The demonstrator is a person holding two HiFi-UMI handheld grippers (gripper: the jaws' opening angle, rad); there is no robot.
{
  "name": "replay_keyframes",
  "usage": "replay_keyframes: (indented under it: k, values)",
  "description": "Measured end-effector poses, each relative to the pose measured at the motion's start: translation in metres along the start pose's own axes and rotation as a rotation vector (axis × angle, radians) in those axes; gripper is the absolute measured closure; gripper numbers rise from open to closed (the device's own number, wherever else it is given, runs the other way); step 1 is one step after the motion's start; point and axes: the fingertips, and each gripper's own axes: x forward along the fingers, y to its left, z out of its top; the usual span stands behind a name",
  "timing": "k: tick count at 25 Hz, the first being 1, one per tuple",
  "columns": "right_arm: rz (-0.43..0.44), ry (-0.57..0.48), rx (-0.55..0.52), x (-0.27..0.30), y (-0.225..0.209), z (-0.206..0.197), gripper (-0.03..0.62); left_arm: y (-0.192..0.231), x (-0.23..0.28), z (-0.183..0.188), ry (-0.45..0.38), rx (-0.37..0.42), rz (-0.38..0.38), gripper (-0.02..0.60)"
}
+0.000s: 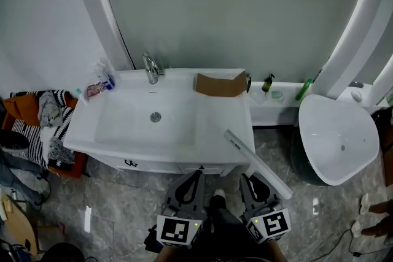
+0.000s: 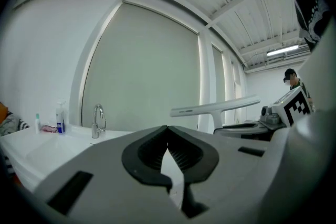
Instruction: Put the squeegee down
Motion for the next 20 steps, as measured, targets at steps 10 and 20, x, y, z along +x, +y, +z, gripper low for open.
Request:
replay_keyframes:
  k: [10,20]
  values:
    - [0.065,0.040,0.037,0.069,-0.047,-0.005,0.543,0.027,0.081,-0.001,0.042,0.006,0.028,0.577]
    - [0.107,0.053,0.039,0.109,-0.091,-0.010,0.543,0.027,0.145,0.014,-0.047,-0.031,0.040,0.577]
